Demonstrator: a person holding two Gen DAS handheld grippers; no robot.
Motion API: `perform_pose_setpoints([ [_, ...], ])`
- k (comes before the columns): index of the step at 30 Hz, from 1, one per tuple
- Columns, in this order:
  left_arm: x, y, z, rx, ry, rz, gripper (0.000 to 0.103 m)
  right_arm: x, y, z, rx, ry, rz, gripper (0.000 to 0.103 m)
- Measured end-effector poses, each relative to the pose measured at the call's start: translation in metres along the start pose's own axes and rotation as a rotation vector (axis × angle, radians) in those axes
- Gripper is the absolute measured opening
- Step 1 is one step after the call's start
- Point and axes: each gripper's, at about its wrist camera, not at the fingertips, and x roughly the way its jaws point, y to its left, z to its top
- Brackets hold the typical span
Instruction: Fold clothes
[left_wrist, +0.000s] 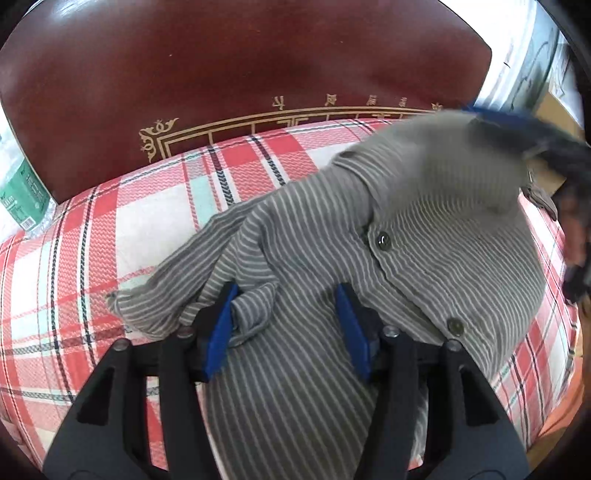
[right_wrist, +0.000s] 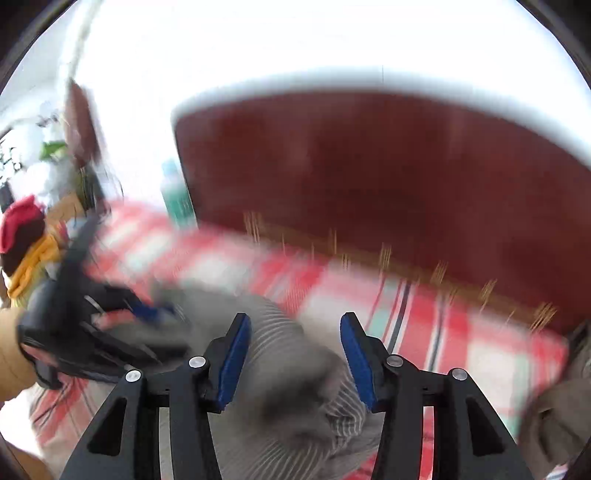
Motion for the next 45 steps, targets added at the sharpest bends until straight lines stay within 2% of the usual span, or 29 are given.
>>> perform_pose_setpoints([
  [1, 0.001, 0.003, 0.0, -0.014, -0.002, -0.011, 0.058, -0.014, 0.005, 0.001, 0.004, -0.062, 0.013, 0.052],
  [7, -0.006, 0.01, 0.005, -0.05, -0.025, -0.025, 0.059, 0.028, 0.021, -0.021, -0.039, 0.112, 0.105, 0.052],
  [9, -0.019, 0.016, 0.006, -0.091, -0.059, -0.04, 0.059, 0.059, -0.01, -0.033, 0.099, 0.193, 0.082, 0.051],
  [11, -0.039, 0.028, 0.003, -0.167, -0.115, -0.063, 0.059, 0.086, -0.039, -0.05, 0.25, 0.26, 0.121, 0.049],
  [14, -0.068, 0.029, -0.003, -0.208, -0.193, -0.121, 0.059, 0.093, -0.05, -0.062, 0.309, 0.221, 0.149, 0.048],
  [17, -0.078, 0.006, -0.013, -0.119, -0.224, -0.134, 0.059, 0.092, -0.047, -0.06, 0.3, 0.22, 0.138, 0.049],
  [18, -0.075, -0.002, -0.017, -0.086, -0.219, -0.121, 0.059, 0.091, -0.046, -0.059, 0.297, 0.222, 0.136, 0.049],
  [20, -0.054, -0.007, -0.024, -0.064, -0.155, -0.09, 0.059, 0.087, -0.047, -0.058, 0.303, 0.221, 0.136, 0.049],
  [23, -0.019, 0.007, -0.035, -0.12, -0.083, -0.084, 0.059, 0.068, -0.049, -0.051, 0.314, 0.187, 0.147, 0.049],
  [26, -0.015, 0.015, -0.039, -0.16, -0.092, -0.119, 0.059, 0.036, -0.037, -0.046, 0.266, 0.136, 0.173, 0.05],
  [30, -0.016, 0.013, -0.04, -0.167, -0.096, -0.113, 0.06, 0.01, -0.004, -0.048, 0.137, 0.111, 0.245, 0.051],
  [32, -0.014, 0.013, -0.04, -0.178, -0.1, -0.114, 0.06, 0.017, 0.006, -0.056, 0.104, 0.154, 0.246, 0.051],
  [34, -0.008, 0.018, -0.04, -0.199, -0.107, -0.128, 0.06, 0.038, 0.007, -0.072, 0.103, 0.219, 0.174, 0.051],
  [35, -0.005, 0.021, -0.039, -0.216, -0.109, -0.137, 0.06, 0.047, 0.007, -0.079, 0.113, 0.235, 0.169, 0.051],
  [38, -0.002, 0.028, -0.039, -0.285, -0.111, -0.151, 0.06, 0.054, -0.001, -0.094, 0.199, 0.172, 0.196, 0.051],
  [41, -0.021, 0.029, -0.038, -0.327, -0.156, -0.137, 0.06, 0.053, -0.003, -0.094, 0.252, 0.151, 0.193, 0.051],
  [45, -0.058, 0.024, -0.045, -0.323, -0.255, -0.129, 0.06, 0.051, 0.003, -0.095, 0.232, 0.146, 0.166, 0.051],
])
